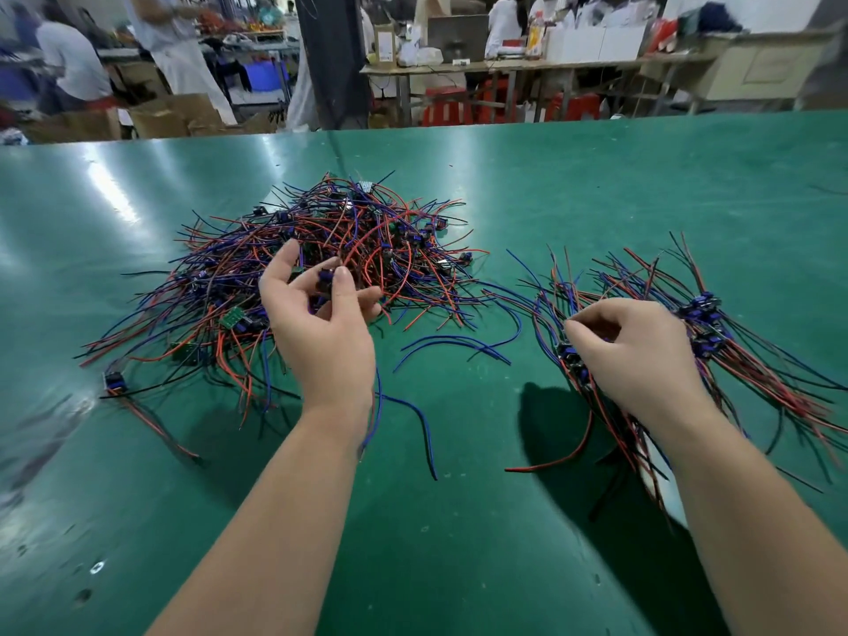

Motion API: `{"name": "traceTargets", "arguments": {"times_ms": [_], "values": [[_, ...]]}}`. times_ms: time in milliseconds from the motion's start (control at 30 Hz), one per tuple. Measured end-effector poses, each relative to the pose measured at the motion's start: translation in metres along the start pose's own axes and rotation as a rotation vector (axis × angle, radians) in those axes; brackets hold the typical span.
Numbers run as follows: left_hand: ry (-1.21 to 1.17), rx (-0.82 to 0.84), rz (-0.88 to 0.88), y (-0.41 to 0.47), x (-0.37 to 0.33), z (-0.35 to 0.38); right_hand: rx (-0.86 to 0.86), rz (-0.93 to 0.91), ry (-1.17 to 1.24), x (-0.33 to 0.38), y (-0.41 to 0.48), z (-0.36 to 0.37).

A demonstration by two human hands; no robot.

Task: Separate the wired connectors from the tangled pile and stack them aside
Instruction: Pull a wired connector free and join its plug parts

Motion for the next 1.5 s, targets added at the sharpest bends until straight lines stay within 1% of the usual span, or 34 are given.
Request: {"name": "traceTargets", "arguments": {"times_ms": [67, 133, 167, 233, 300, 333, 400, 467, 567, 633, 733, 833, 900, 1000, 1067, 1167, 1267, 1400, 1500], "values": [[-0.189, -0.029, -0.324, 0.003, 0.027, 0.001, 0.036, 0.016, 0.057, 0.002, -0.002, 0.006], [-0.357, 0.021, -0.591, -0.004, 0.043, 0.014, 0.128, 0.08, 0.201, 0.003, -0.006, 0.018], [-0.41, 0.061, -0.678, -0.011, 0.047, 0.021, 0.211, 0.126, 0.33, 0.006, -0.011, 0.028], [-0.453, 0.156, -0.772, -0.028, 0.047, 0.036, 0.39, 0.214, 0.608, 0.018, -0.024, 0.047], [-0.408, 0.27, -0.794, -0.049, 0.045, 0.05, 0.509, 0.273, 0.808, 0.028, -0.036, 0.06], [-0.358, 0.336, -0.785, -0.06, 0.044, 0.056, 0.53, 0.288, 0.873, 0.032, -0.039, 0.063], [-0.239, 0.453, -0.749, -0.082, 0.045, 0.064, 0.514, 0.289, 0.946, 0.035, -0.038, 0.064], [-0.136, 0.516, -0.704, -0.096, 0.049, 0.066, 0.461, 0.28, 0.955, 0.033, -0.034, 0.06], [-0.059, 0.6, -0.667, -0.108, 0.051, 0.07, 0.387, 0.342, 0.956, 0.021, -0.027, 0.058], [-0.071, 0.649, -0.71, -0.114, 0.05, 0.073, 0.387, 0.37, 0.973, 0.018, -0.026, 0.057], [-0.107, 0.657, -0.785, -0.114, 0.051, 0.075, 0.398, 0.411, 1.033, 0.017, -0.025, 0.057], [-0.087, 0.697, -0.774, -0.112, 0.05, 0.076, 0.397, 0.418, 1.077, 0.017, -0.024, 0.056], [-0.046, 0.748, -0.78, -0.114, 0.051, 0.076, 0.4, 0.39, 1.048, 0.017, -0.024, 0.055], [0.071, 0.88, -0.778, -0.127, 0.055, 0.075, 0.403, 0.369, 0.97, 0.015, -0.023, 0.053], [0.135, 0.925, -0.793, -0.134, 0.058, 0.073, 0.353, 0.386, 0.917, 0.008, -0.018, 0.048], [0.167, 0.972, -0.845, -0.141, 0.061, 0.071, 0.195, 0.485, 0.907, -0.015, -0.006, 0.032], [0.226, 1.084, -0.873, -0.151, 0.06, 0.07, 0.063, 0.533, 0.901, -0.034, 0.004, 0.014], [0.268, 1.16, -0.896, -0.158, 0.06, 0.067, 0.031, 0.525, 0.88, -0.039, 0.006, 0.009], [0.311, 1.251, -0.916, -0.162, 0.057, 0.063, -0.005, 0.495, 0.872, -0.038, 0.007, 0.004]]}}
Point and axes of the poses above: each hand's wrist, its own y-axis towards the middle knuckle, its own z-axis out of the palm, x = y × z, the point moved 10 cm from there along y, towards the middle knuckle, and after that the axes turned 8 degrees about -x, right-handed, at the moved point
